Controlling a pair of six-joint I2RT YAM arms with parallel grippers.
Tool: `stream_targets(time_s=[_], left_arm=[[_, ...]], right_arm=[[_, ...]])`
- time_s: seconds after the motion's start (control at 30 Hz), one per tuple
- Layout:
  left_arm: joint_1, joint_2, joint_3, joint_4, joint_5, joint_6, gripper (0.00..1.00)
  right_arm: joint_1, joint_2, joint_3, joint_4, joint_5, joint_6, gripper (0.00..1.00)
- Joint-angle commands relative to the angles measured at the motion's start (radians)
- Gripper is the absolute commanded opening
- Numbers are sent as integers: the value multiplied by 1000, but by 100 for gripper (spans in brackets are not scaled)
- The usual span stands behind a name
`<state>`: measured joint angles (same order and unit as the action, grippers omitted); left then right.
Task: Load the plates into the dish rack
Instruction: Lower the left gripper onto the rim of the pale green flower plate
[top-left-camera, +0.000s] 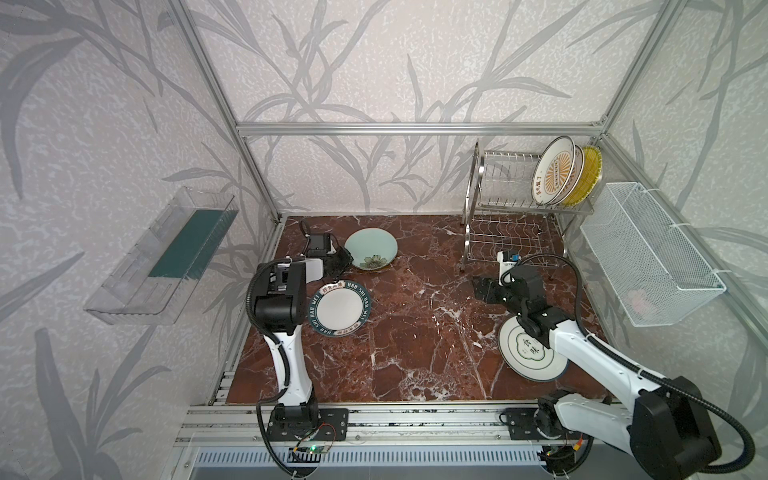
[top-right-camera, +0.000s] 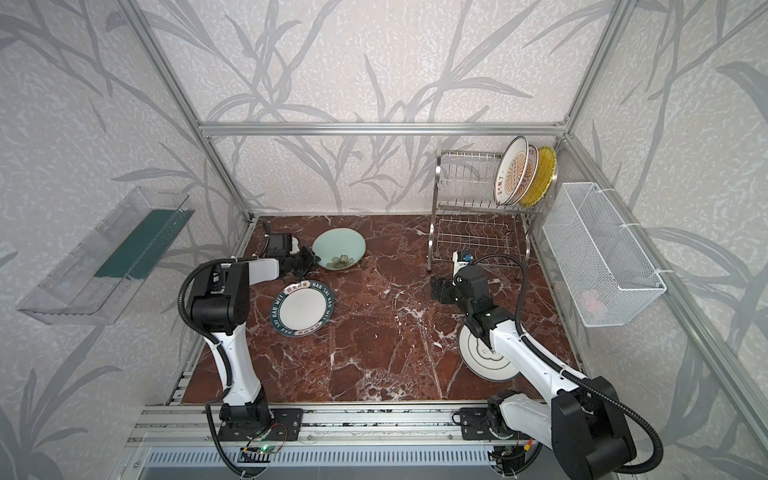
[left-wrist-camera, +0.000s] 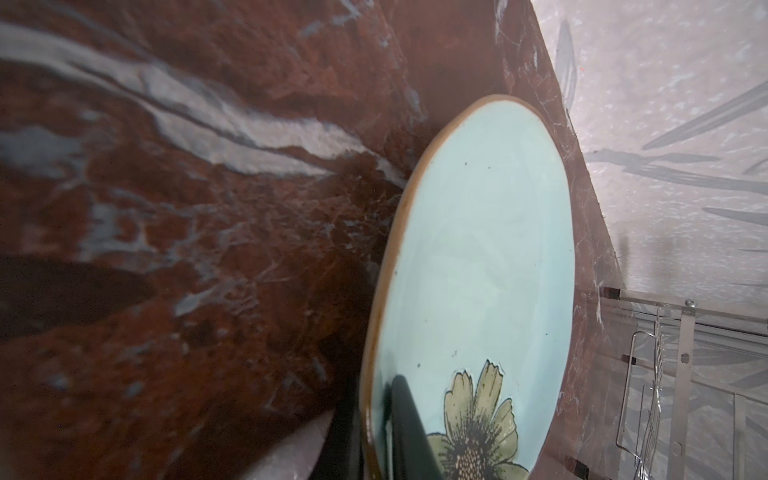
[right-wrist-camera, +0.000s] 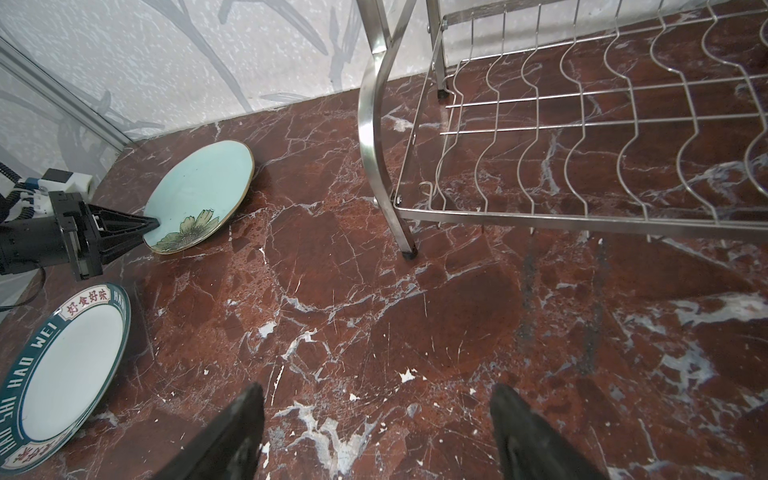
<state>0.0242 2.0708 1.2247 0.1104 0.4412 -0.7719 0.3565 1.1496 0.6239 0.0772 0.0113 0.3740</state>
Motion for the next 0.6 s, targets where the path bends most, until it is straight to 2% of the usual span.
stream_targets(time_s=[0.0,0.57], left_arm=[[-2,23,25,-28,10,16,9],[-4,11,-1,36,66,-20,1]], right_arm=[[4,-25,-9,-2,17,1,84],[4,-17,0,0,21,-1,84]])
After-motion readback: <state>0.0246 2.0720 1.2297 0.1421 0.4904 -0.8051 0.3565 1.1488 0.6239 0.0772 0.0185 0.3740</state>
